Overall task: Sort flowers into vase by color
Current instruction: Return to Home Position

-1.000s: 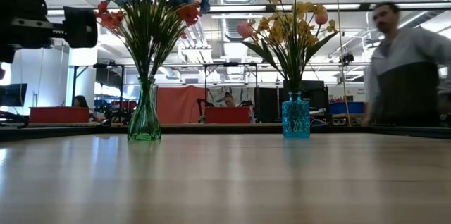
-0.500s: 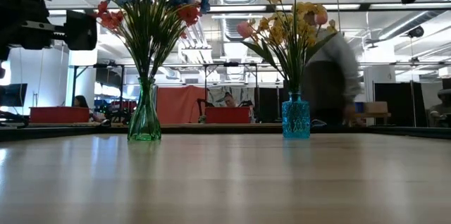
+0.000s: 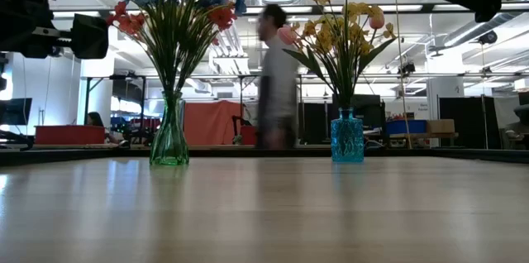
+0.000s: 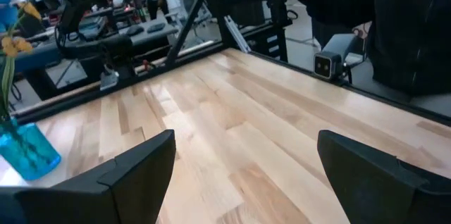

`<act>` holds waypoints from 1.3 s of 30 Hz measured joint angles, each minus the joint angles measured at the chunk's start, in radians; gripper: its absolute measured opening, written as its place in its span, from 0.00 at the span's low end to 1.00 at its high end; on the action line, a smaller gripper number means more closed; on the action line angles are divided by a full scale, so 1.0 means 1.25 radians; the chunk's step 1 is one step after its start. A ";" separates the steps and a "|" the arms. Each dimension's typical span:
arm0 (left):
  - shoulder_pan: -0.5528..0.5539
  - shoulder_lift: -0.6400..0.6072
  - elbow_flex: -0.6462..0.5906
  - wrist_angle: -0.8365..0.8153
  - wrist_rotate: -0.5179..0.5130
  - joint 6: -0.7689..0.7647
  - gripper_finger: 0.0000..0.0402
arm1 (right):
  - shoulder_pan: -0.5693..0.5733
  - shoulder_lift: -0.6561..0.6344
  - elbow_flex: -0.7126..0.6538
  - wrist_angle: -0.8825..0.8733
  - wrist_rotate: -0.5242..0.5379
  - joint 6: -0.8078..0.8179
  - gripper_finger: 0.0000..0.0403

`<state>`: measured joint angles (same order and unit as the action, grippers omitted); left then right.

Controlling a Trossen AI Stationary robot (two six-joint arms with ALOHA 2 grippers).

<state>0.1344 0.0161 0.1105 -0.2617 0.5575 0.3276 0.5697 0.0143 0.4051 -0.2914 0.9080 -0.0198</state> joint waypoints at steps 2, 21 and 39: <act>0.008 -0.014 -0.001 -0.016 0.000 0.004 0.82 | 0.000 -0.010 -0.020 0.036 0.001 -0.022 0.61; 0.041 -0.009 0.000 -0.058 -0.042 0.020 0.82 | -0.001 -0.010 -0.316 0.312 0.030 -0.081 0.61; 0.041 -0.006 0.005 -0.061 -0.042 0.000 0.82 | -0.001 0.005 -0.315 0.282 0.046 -0.034 0.61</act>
<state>0.1851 0.0084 0.1170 -0.3382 0.5054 0.3279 0.5690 0.0212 0.0113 0.0616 0.9657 -0.0624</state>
